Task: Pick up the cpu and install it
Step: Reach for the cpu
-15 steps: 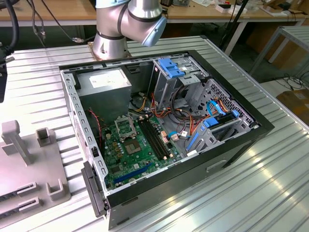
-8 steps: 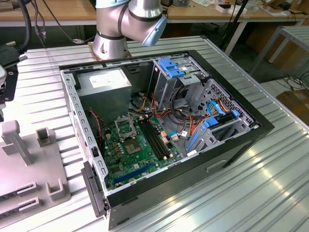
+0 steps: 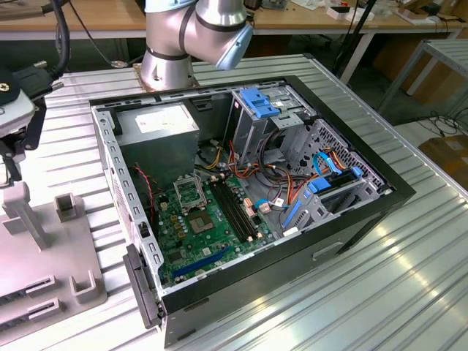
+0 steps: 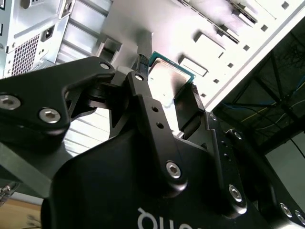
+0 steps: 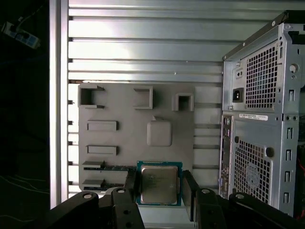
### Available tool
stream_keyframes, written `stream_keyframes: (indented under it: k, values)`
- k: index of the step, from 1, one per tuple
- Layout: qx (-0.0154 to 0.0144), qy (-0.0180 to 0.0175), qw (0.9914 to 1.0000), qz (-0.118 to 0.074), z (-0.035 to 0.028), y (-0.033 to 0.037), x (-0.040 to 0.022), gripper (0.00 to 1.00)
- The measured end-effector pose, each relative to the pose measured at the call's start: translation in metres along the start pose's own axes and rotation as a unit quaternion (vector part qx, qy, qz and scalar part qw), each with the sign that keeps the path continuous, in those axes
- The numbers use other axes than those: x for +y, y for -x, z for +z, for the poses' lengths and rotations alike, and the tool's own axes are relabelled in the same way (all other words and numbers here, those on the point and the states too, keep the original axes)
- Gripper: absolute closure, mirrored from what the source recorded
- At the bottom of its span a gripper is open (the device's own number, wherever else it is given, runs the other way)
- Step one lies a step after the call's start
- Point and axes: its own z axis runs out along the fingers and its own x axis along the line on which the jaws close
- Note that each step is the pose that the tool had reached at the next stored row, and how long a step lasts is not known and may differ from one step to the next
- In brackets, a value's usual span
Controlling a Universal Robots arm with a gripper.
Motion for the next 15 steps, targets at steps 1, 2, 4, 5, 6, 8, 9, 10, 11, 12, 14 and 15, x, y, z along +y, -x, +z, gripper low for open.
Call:
stream_keyframes:
  k: [1, 2, 4, 5, 6, 8, 9, 10, 11, 12, 14, 15]
  values:
    - [0.0000, 0.0000, 1.00000, 0.000, -0.0001, 0.0017, 0.0000, 0.53]
    - [0.0000, 0.0000, 1.00000, 0.000, -0.0001, 0.0031, 0.0000, 0.53]
    - [0.0000, 0.0000, 1.00000, 0.000, -0.0003, 0.0066, -0.0002, 0.53]
    - [0.0000, 0.0000, 1.00000, 0.000, -0.0003, 0.0085, -0.0002, 0.53]
    - [0.0000, 0.0000, 1.00000, 0.000, -0.0004, 0.0101, -0.0002, 0.53]
    - [0.0001, 0.0000, 1.00000, 0.000, -0.0005, 0.0138, -0.0003, 0.53]
    - [0.0000, 0.0000, 1.00000, 0.000, -0.0006, 0.0154, -0.0003, 0.53]
    - [0.0000, 0.0000, 1.00000, 0.000, -0.0006, 0.0170, -0.0003, 0.53]
    - [0.0000, 0.0000, 1.00000, 0.000, -0.0006, 0.0185, -0.0004, 0.53]
    - [0.0000, 0.0000, 1.00000, 0.000, -0.0006, 0.0201, -0.0004, 0.53]
    - [0.0000, 0.0000, 1.00000, 0.000, -0.0008, 0.0241, -0.0005, 0.53]
    - [0.0000, 0.0000, 1.00000, 0.000, -0.0009, 0.0255, -0.0005, 0.53]
